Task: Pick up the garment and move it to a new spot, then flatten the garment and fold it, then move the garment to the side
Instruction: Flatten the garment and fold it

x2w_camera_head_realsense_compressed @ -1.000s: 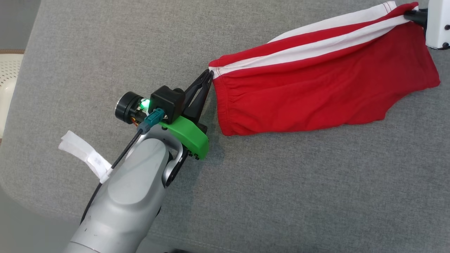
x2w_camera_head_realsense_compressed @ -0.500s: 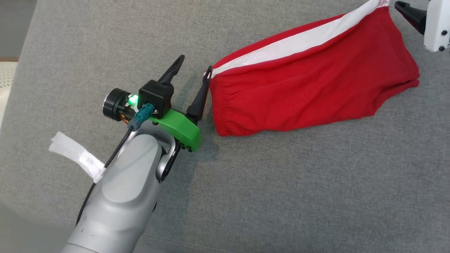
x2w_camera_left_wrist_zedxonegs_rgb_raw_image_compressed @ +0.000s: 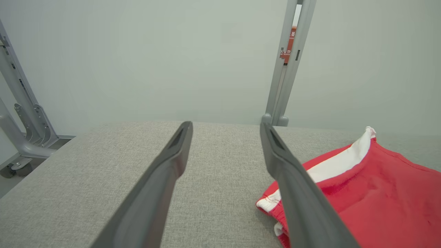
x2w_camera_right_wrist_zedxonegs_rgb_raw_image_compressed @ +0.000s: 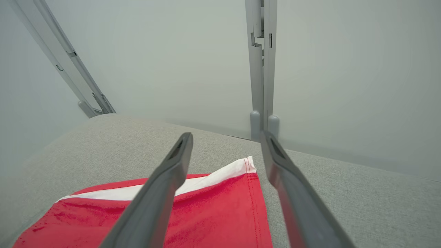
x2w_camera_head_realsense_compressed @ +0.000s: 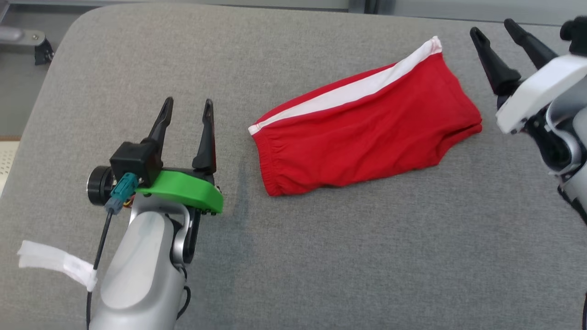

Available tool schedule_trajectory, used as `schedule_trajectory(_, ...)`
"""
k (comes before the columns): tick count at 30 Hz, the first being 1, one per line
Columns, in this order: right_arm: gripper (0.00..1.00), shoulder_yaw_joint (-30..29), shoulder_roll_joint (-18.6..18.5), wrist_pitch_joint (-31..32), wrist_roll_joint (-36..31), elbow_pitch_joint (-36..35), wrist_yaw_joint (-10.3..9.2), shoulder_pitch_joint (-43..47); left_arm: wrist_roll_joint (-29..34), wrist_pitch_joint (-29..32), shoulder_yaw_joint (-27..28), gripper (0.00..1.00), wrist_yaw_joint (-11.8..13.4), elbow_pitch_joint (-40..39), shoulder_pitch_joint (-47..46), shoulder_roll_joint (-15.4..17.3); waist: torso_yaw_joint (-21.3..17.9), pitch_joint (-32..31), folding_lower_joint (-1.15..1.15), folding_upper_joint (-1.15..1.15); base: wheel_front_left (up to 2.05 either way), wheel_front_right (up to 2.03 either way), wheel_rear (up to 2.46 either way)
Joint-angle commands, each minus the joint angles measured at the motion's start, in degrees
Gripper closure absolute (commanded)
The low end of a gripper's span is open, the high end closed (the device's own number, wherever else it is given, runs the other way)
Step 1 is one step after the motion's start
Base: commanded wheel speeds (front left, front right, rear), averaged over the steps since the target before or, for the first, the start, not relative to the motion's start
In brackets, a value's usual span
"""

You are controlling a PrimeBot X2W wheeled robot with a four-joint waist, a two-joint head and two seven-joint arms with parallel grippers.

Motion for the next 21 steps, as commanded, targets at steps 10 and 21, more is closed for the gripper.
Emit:
schedule_trajectory(10,0.00,-6.93,3.40,-12.57,-3.25,-3.09,-0.09,17.63,0.41,-0.07,2.91,0.00,1.41,-5.78,12.31,-1.17,-6.83,-10.94,0.00,0.00,0.00,0.00,0.00)
schedule_trajectory(21,0.00,-25.98,16.93,-12.77,-16.35,-14.49,-0.07,39.20,7.06,-0.06,-0.07,0.00,4.22,-8.94,21.73,-1.18,-8.64,-14.01,0.00,0.00,0.00,0.00,0.00)
